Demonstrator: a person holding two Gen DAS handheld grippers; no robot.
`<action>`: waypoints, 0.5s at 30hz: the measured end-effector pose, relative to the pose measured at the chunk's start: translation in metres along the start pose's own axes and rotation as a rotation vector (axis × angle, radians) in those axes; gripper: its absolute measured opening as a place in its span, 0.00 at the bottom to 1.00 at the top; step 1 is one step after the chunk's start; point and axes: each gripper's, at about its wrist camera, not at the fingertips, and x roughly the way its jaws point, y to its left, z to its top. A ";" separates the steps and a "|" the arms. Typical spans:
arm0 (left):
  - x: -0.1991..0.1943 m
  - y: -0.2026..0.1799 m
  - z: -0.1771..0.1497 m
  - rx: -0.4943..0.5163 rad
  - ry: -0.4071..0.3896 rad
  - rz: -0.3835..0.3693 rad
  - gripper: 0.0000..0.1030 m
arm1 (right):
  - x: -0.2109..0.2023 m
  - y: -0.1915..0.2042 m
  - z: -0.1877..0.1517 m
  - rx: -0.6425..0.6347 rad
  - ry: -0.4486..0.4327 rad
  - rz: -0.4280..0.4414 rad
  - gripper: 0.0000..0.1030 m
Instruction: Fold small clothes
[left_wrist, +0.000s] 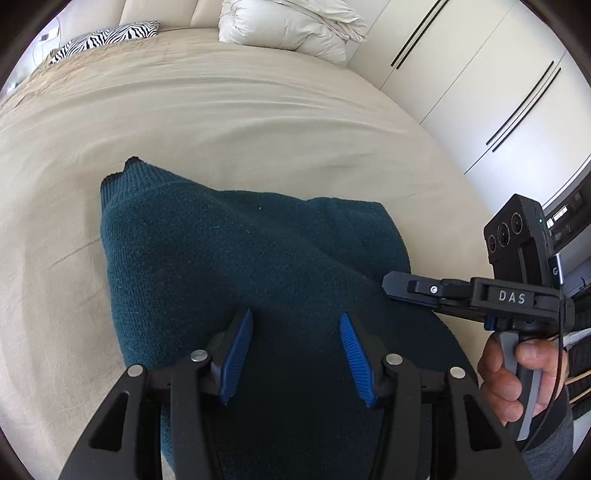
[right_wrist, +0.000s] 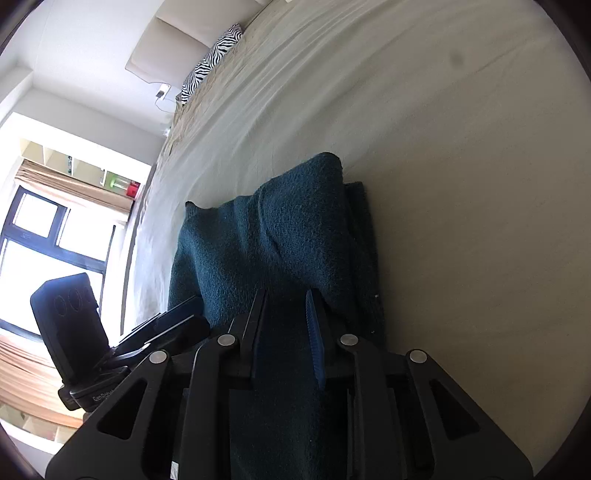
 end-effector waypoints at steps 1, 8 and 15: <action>0.001 -0.004 -0.002 0.017 -0.006 0.022 0.51 | -0.001 -0.001 -0.001 -0.001 -0.007 0.003 0.16; 0.001 0.000 -0.004 0.020 -0.023 0.035 0.51 | -0.032 0.038 -0.040 -0.110 -0.041 0.017 0.20; 0.005 -0.009 -0.008 0.044 -0.034 0.060 0.51 | -0.023 0.014 -0.081 -0.150 0.027 -0.015 0.20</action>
